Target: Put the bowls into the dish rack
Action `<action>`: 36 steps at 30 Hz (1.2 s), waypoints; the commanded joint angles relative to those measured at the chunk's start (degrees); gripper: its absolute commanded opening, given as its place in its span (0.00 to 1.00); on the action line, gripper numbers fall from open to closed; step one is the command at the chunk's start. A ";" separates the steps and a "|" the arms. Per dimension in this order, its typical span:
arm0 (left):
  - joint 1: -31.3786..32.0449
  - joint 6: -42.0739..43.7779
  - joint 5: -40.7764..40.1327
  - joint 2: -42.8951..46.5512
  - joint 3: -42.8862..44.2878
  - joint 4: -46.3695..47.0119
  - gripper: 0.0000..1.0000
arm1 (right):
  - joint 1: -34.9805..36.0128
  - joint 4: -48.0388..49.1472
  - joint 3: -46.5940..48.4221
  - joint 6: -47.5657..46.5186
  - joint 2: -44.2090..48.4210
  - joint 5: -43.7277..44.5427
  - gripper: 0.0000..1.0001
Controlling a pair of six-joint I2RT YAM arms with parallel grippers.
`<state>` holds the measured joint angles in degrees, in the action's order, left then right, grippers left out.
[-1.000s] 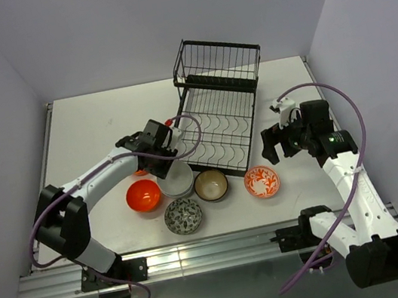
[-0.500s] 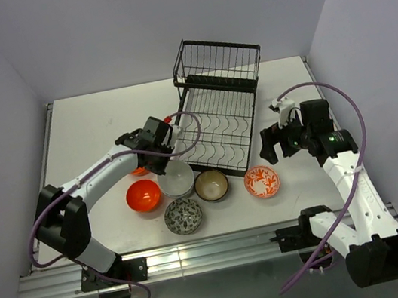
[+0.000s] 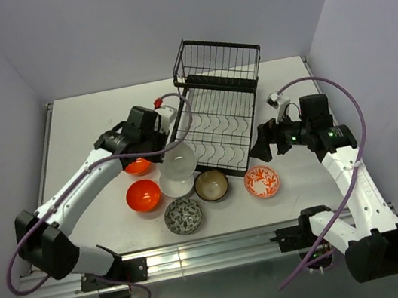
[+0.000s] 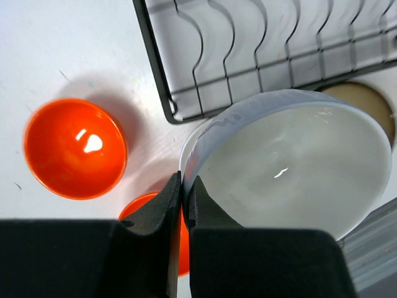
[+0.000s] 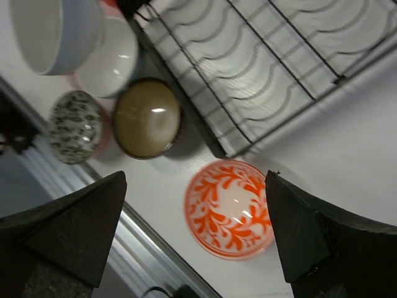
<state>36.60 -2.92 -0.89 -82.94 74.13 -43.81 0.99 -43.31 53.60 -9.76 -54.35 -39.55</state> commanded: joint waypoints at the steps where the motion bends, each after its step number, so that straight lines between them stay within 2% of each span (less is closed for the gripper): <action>1: 0.23 -2.09 1.15 6.11 2.78 4.17 0.00 | 0.93 5.94 2.12 8.49 0.38 -12.11 1.00; 2: 0.23 -2.18 1.32 8.03 2.34 4.96 0.00 | 1.29 8.74 1.94 9.66 0.12 -13.78 1.00; 5: 0.23 -2.53 1.32 11.47 0.58 7.77 0.00 | 2.69 17.97 -0.77 21.34 -0.58 -19.85 1.00; 10: 0.23 -2.97 1.50 14.29 -1.27 10.94 0.00 | 8.48 27.92 -0.70 32.85 -2.07 -16.02 1.00; 14: 0.31 -4.29 6.06 17.62 -3.37 14.71 0.00 | 18.14 27.50 3.34 33.84 -6.64 -13.02 1.00; 18: 0.23 -5.78 7.65 19.57 -5.92 17.18 0.00 | 22.20 28.54 5.45 35.68 -10.51 -12.22 1.00; 24: 0.31 -7.36 10.99 20.88 -6.97 18.85 0.00 | 25.72 29.78 8.08 38.76 -15.86 -10.81 1.00; 36: 0.31 -10.26 14.86 22.56 -8.38 19.29 0.00 | 31.17 31.35 12.67 41.40 -23.26 -13.44 1.00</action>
<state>36.62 -10.37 10.41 -63.09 64.93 -30.35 30.87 -15.11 63.51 30.44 -76.58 -51.75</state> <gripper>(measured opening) 0.103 0.997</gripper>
